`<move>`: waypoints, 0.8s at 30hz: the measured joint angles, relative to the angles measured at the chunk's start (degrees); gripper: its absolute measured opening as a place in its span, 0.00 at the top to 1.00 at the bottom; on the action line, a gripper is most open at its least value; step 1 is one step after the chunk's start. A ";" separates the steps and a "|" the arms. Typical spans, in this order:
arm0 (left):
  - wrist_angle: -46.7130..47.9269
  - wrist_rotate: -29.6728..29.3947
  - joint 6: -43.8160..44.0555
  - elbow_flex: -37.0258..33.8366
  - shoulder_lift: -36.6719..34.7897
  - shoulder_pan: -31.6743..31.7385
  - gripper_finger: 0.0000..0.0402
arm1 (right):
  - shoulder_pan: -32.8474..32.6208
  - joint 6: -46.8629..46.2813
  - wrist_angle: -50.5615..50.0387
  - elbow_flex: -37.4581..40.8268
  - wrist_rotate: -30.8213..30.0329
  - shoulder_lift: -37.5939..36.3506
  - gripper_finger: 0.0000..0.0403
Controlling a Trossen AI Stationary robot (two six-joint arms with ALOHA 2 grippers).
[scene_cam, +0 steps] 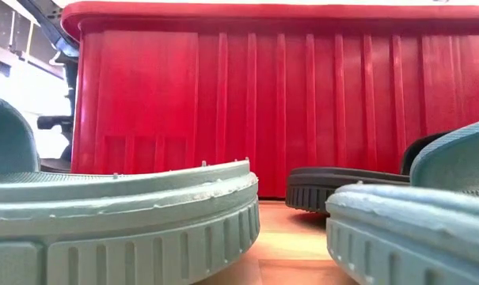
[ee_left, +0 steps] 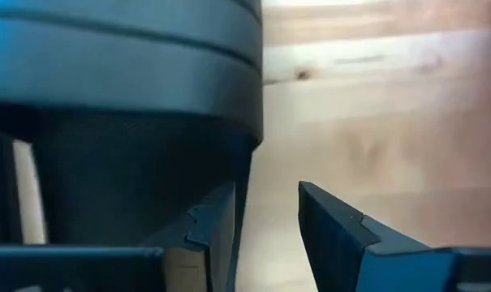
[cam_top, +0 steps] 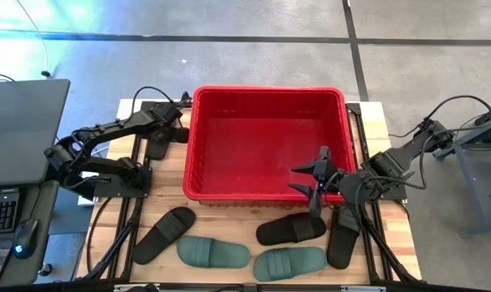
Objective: Pick and place slides into bin
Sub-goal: Put the black slide into the red bin
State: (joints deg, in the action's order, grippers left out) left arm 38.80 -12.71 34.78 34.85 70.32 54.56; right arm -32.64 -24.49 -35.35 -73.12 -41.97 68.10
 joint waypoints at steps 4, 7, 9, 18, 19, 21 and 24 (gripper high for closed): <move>-0.46 -3.23 0.81 -0.22 -0.02 -0.21 0.69 | 0.02 -0.13 0.01 0.00 -1.58 0.00 0.51; -1.15 -5.88 1.61 -0.22 -0.02 -0.14 0.69 | 0.04 -0.14 0.02 0.00 -2.88 0.00 0.51; -3.24 -7.02 1.60 -0.22 -0.02 -0.14 0.69 | 0.04 -0.14 0.02 0.00 -3.49 0.00 0.51; -9.98 -7.23 2.12 -0.22 5.26 -0.19 0.70 | 0.04 -0.11 0.01 0.00 -5.21 0.00 0.51; -10.52 -7.40 2.42 -0.22 6.34 -0.19 0.70 | 0.04 -0.11 0.00 0.00 -5.21 0.00 0.51; -11.78 -8.12 3.20 -0.22 8.44 -0.19 0.70 | 0.04 -0.11 0.01 0.00 -5.21 0.00 0.51; -14.13 -9.96 5.00 -0.02 10.88 -0.52 0.70 | 0.04 -0.08 0.00 0.00 -5.21 0.00 0.51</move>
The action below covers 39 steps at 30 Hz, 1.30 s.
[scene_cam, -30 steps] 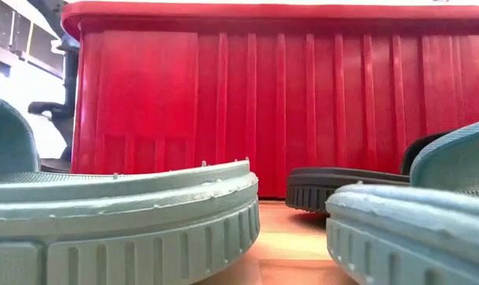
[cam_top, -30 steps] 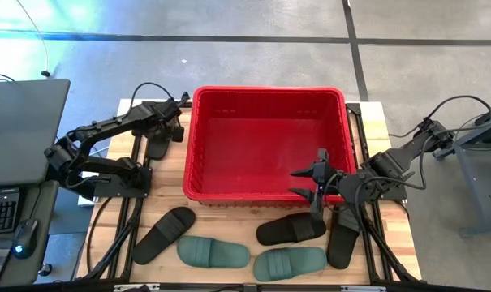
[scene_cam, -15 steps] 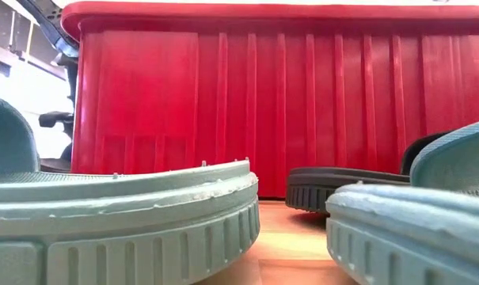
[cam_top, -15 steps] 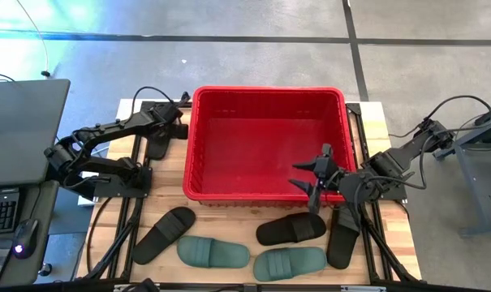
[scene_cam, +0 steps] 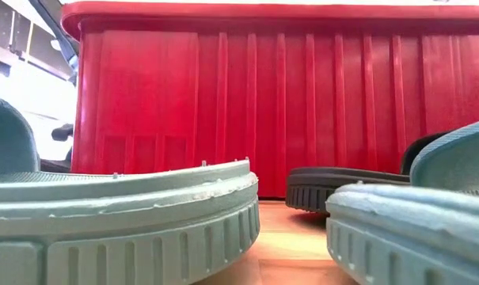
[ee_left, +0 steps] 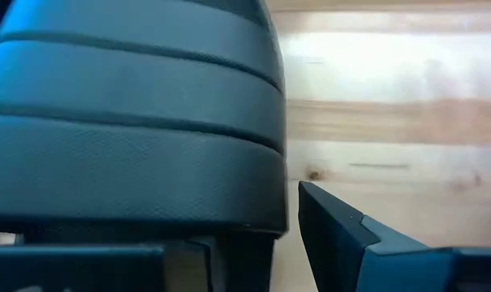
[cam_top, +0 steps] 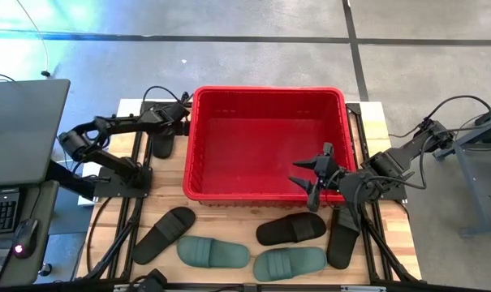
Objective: Pick and place slides into bin
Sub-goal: Put the black slide into the red bin
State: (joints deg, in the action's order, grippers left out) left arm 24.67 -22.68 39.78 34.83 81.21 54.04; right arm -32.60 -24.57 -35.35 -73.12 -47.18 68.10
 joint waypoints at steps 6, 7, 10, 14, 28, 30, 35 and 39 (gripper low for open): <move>-0.50 -2.56 -1.46 0.02 0.85 -1.57 0.73 | 0.00 -0.03 0.00 0.00 0.60 0.00 0.51; -0.50 -2.38 -2.63 0.02 0.85 -1.55 0.76 | 0.00 -0.03 0.00 0.00 0.64 0.00 0.51; -0.94 -1.33 -6.41 0.02 0.80 -1.55 0.92 | 0.00 0.05 0.00 0.00 0.68 0.00 0.51; -0.93 0.19 -8.74 0.02 0.37 -1.53 0.96 | 0.00 0.12 0.00 0.00 0.74 0.00 0.51; 10.62 0.84 -16.43 0.02 -19.64 -13.53 0.99 | 0.00 0.14 0.00 0.00 2.21 0.00 0.51; 15.03 -1.03 -14.70 0.02 -24.43 -16.23 0.99 | 0.00 0.14 0.00 0.00 2.19 0.00 0.51; 24.10 -6.57 -7.45 0.02 -37.17 -23.11 1.00 | 0.00 0.11 0.00 0.00 2.47 0.02 0.51; 26.29 -11.15 -4.06 0.02 -46.16 -27.27 1.00 | 0.00 0.14 0.00 0.00 2.41 0.02 0.51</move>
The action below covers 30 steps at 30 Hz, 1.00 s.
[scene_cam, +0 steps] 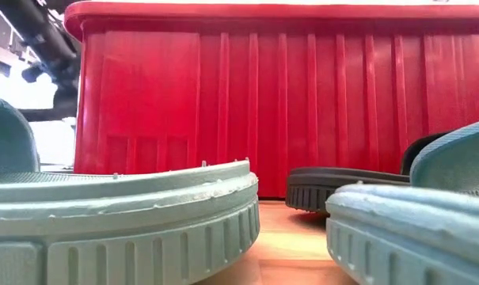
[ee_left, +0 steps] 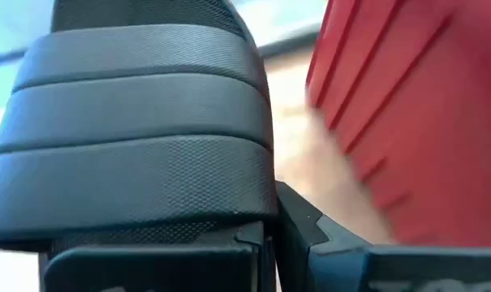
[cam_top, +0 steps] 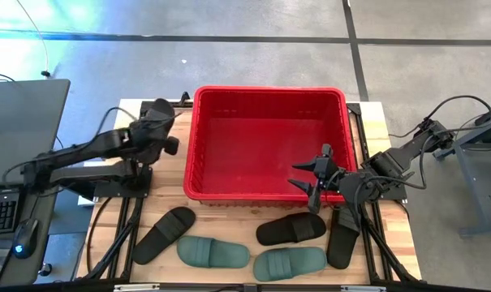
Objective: Pick and place slides into bin
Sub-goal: Put the black slide into the red bin
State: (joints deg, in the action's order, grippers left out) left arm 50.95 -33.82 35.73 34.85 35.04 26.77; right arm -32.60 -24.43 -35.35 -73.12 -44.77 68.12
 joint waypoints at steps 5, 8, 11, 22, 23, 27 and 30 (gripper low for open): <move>-9.00 -4.40 -1.54 0.00 -7.73 -3.62 1.00 | 0.00 0.00 0.00 0.00 -0.02 0.00 0.51; -16.10 -6.80 -5.78 0.00 -9.54 -4.43 1.00 | 0.00 -0.01 0.00 0.00 -0.03 0.00 0.51; -23.73 -6.82 -10.32 0.00 -9.68 -4.31 1.00 | 0.00 -0.13 0.00 0.00 -0.04 0.00 0.51; -37.25 1.78 -22.49 0.07 -1.45 -4.30 1.00 | 0.00 -0.15 0.02 0.00 -0.08 0.02 0.51; -38.47 3.32 -23.57 0.05 -0.51 -4.29 1.00 | 0.00 -0.16 0.02 0.00 -0.09 0.02 0.51; -44.45 9.86 -27.99 0.04 2.75 -4.31 1.00 | 0.00 -0.06 0.00 0.00 -0.11 0.02 0.51; -50.27 13.32 -28.46 0.02 4.61 -4.33 1.00 | 0.00 0.37 0.02 0.00 -0.16 0.02 0.51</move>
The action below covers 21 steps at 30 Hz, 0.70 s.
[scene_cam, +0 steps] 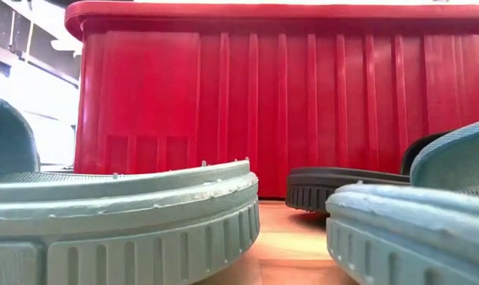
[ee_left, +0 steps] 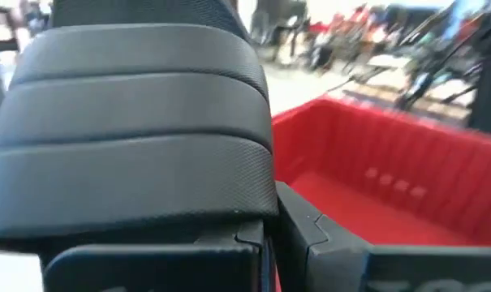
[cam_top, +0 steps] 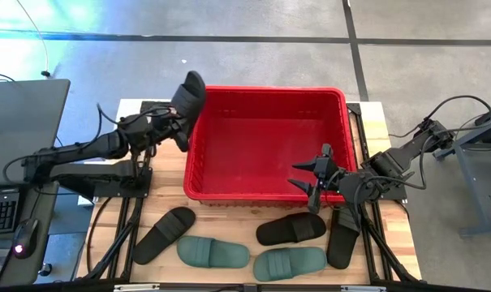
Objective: Pick and place slides into bin
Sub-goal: Put the black slide into the red bin
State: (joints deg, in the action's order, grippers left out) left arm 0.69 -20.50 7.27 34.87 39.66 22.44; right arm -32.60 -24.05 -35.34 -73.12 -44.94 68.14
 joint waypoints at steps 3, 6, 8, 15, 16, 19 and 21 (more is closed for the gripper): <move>-6.42 3.03 0.00 0.02 2.09 0.04 1.00 | 0.00 0.96 -0.02 0.00 -0.03 0.00 0.51; -12.67 4.56 0.00 0.02 4.66 0.04 1.00 | 0.00 2.45 -0.02 0.00 -0.47 0.00 0.51; -14.42 5.14 0.02 0.97 6.58 0.04 1.00 | 0.00 2.66 -0.02 0.00 -1.54 0.00 0.51; -10.85 8.98 -4.01 10.92 15.80 0.04 1.00 | 0.02 2.64 -0.02 0.00 -2.24 0.00 0.51; -10.11 9.49 -4.66 12.89 17.42 0.04 1.00 | 0.02 2.54 -0.03 0.00 -2.24 0.00 0.51; -7.03 11.15 -8.21 19.81 22.83 -0.02 1.00 | 0.02 2.45 -0.03 0.00 -2.24 0.00 0.51; -3.45 11.68 -9.83 25.49 26.80 -0.01 1.00 | 0.02 1.93 -0.03 0.00 -2.26 0.00 0.51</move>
State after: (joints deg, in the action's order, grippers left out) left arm -2.77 -8.82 -2.56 60.36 66.46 22.43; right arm -32.58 -22.13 -35.36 -73.12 -47.20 68.14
